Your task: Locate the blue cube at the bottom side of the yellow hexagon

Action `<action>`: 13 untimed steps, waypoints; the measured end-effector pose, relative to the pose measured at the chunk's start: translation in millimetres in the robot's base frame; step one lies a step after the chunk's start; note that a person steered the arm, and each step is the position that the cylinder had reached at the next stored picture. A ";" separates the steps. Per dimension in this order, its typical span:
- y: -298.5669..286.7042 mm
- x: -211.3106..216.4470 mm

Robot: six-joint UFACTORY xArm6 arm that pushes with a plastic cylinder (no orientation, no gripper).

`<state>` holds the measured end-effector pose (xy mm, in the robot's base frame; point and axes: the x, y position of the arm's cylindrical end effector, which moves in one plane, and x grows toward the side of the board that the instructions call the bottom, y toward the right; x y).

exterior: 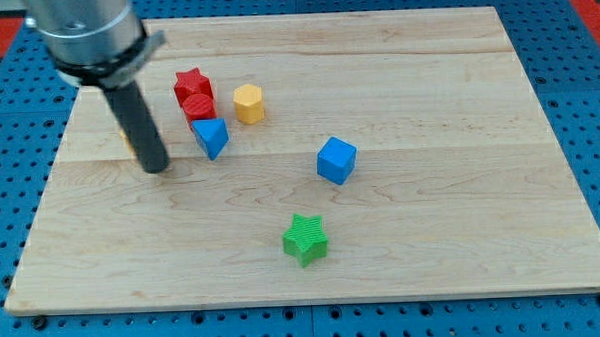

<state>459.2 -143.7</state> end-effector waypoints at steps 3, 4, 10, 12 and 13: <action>238.6 46.5; 215.0 22.0; 132.6 -38.2; 223.3 -111.8; 206.2 -99.6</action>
<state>359.5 62.5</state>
